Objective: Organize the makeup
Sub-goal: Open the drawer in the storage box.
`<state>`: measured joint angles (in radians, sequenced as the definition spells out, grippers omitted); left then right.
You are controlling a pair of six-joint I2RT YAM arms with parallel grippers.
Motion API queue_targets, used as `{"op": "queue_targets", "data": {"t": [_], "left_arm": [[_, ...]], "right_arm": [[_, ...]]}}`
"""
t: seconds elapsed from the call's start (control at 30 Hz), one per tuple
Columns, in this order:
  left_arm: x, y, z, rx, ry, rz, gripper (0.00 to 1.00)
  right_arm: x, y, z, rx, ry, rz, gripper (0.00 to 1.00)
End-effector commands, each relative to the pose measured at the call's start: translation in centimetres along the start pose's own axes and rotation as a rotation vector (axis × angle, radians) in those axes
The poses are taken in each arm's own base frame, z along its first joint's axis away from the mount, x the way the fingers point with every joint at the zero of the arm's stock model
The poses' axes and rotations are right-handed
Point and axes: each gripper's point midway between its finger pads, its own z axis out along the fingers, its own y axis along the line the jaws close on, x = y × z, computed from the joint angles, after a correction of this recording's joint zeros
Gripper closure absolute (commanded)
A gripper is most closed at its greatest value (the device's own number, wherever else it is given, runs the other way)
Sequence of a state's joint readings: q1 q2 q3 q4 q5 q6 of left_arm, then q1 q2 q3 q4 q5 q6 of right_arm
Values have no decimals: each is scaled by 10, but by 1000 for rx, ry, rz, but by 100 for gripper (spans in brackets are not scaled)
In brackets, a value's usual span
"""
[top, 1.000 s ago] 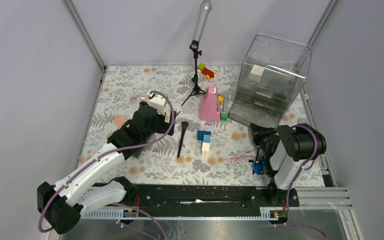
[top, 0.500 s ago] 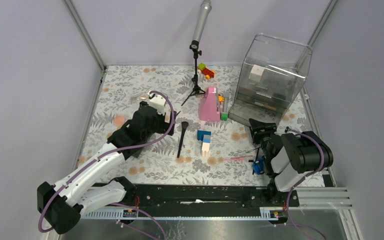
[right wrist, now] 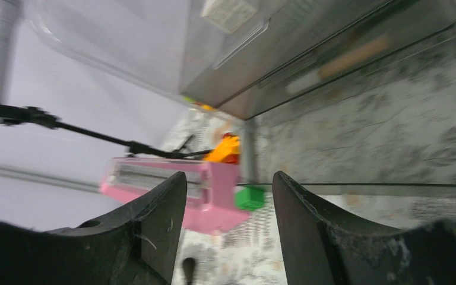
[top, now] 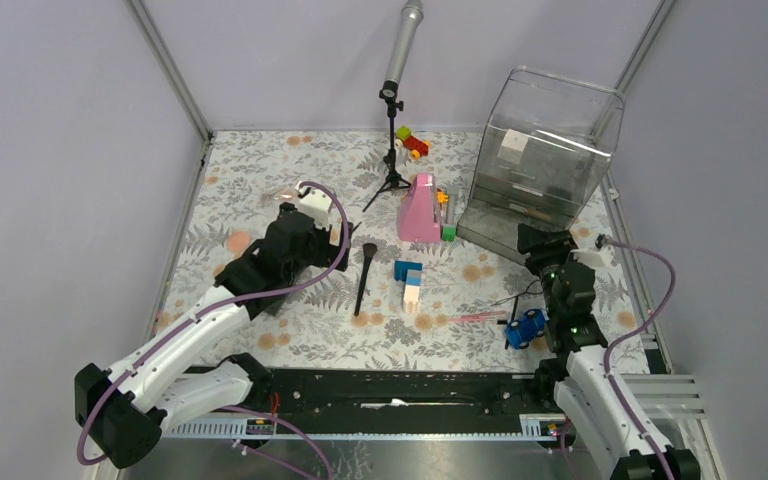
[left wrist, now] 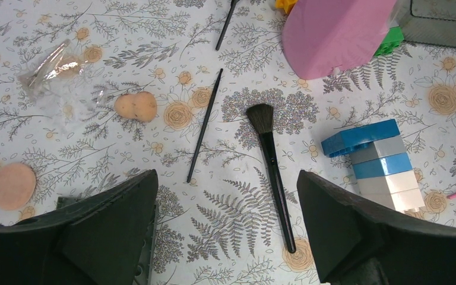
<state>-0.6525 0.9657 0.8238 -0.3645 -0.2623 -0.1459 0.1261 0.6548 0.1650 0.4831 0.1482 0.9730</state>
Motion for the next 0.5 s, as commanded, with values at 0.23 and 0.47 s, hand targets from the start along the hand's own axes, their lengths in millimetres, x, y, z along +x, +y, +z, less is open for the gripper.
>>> {"op": "queue_targets", "data": {"t": [0.23, 0.47], "left_arm": [[-9, 0, 1, 7, -36, 0, 1], [-9, -1, 1, 9, -36, 0, 1]], "right_arm": [[17, -65, 19, 416, 297, -487, 33], [21, -55, 49, 398, 347, -540, 33]]}}
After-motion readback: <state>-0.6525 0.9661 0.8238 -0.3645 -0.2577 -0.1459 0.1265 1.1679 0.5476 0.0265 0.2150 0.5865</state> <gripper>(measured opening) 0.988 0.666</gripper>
